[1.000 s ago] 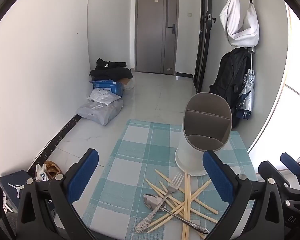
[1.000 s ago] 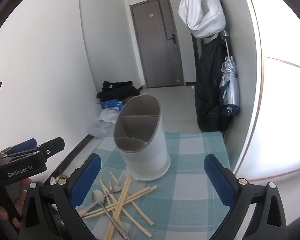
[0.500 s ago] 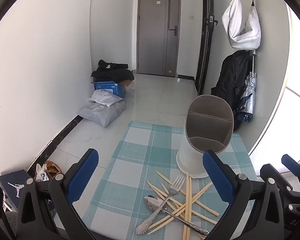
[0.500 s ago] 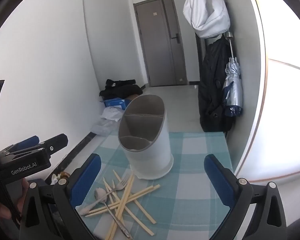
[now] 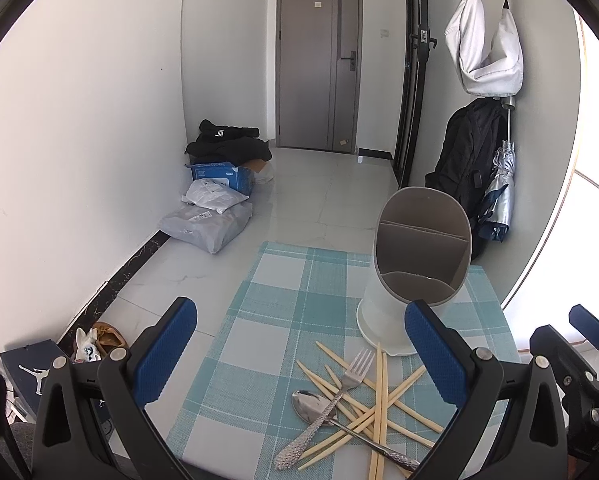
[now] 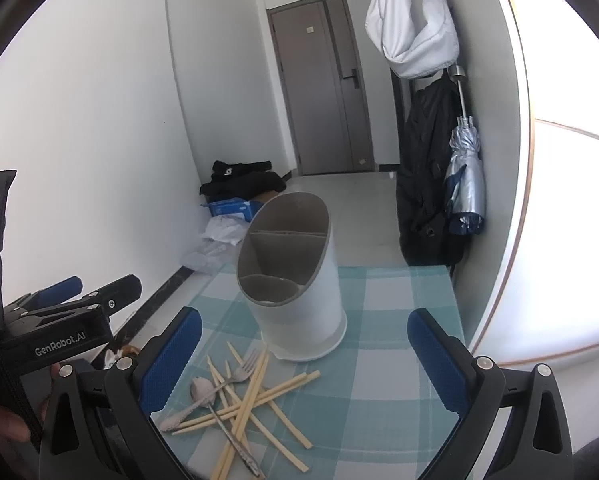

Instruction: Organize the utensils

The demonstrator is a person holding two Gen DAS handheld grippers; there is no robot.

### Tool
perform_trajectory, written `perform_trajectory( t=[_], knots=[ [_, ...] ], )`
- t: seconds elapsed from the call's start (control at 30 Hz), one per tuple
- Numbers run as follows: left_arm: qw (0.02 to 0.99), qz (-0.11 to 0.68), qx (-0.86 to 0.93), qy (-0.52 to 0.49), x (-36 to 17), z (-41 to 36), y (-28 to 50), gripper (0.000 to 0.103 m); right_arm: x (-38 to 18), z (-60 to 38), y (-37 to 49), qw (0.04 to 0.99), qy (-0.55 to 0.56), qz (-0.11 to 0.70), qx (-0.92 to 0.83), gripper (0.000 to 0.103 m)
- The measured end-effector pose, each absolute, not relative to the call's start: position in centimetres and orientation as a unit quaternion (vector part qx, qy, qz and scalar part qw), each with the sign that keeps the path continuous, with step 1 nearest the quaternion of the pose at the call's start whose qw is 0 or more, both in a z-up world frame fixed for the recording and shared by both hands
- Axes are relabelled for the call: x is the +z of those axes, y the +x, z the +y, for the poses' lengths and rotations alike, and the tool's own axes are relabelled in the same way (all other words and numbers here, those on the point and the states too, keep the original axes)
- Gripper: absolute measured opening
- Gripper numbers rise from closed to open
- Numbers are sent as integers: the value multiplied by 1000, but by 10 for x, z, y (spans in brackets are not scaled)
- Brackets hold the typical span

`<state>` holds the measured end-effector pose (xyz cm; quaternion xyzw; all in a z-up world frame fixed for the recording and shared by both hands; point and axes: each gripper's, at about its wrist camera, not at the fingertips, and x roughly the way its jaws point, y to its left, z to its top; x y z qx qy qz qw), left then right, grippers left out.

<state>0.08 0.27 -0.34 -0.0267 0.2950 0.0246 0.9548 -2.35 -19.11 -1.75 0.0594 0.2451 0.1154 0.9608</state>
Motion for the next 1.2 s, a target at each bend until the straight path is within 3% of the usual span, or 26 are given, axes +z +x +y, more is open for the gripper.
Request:
perform_trajectory(
  t=[1.2],
  knots=[
    [954,297,29,-36,-4,7,0,102,-16,-188,-26,962,59,237,122,103]
  ],
)
